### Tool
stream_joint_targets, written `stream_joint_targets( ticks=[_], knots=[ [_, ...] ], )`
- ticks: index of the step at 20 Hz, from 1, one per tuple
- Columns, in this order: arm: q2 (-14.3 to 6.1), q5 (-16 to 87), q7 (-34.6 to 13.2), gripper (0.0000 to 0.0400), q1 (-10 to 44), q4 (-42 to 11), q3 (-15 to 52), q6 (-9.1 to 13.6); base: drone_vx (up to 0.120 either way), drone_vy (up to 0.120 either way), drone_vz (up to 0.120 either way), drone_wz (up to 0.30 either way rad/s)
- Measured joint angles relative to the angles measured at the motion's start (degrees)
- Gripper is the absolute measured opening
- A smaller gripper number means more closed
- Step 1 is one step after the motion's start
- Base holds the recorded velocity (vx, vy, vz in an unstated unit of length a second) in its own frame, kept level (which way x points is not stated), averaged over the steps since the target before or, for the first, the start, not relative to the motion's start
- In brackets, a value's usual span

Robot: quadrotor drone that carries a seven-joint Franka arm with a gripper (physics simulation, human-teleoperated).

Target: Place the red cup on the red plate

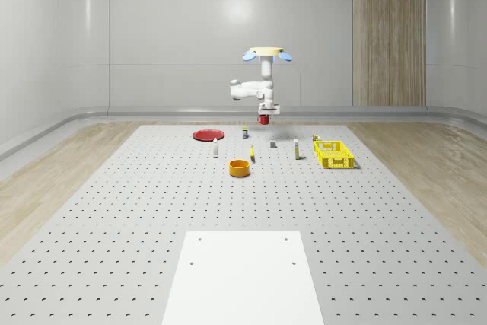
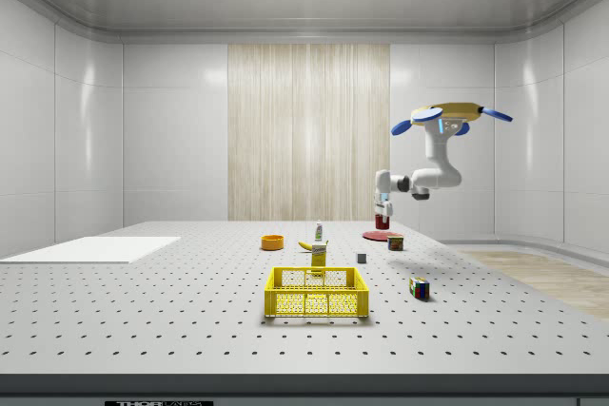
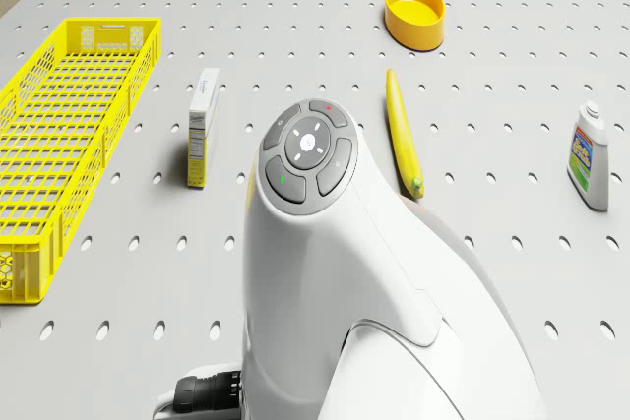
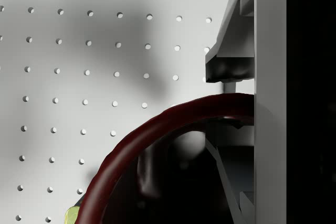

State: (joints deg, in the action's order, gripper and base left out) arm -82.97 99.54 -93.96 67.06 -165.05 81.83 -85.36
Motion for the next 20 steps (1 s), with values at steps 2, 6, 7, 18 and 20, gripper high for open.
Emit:
stream_joint_targets(
  ticks=[2,6,7,18,20],
  knots=[
    [-0.26,-0.1,-0.02,0.0099,0.04,0.01,0.04,-0.24,0.0,-0.12,0.12,0.0],
    [-0.75,-0.3,-0.08,0.0099,0.11,0.02,0.12,-0.7,0.0,-0.12,0.0,0.0],
    [-0.87,-0.35,-0.09,0.0099,0.13,0.03,0.14,-0.81,0.0,-0.12,0.0,0.0],
    [-2.09,-0.84,-0.25,0.0099,0.31,0.07,0.32,-1.95,0.0,-0.12,0.0,0.0],
    [-2.29,-0.92,-0.28,0.0099,0.34,0.07,0.35,-2.14,0.0,-0.12,0.0,0.0]
  ],
)
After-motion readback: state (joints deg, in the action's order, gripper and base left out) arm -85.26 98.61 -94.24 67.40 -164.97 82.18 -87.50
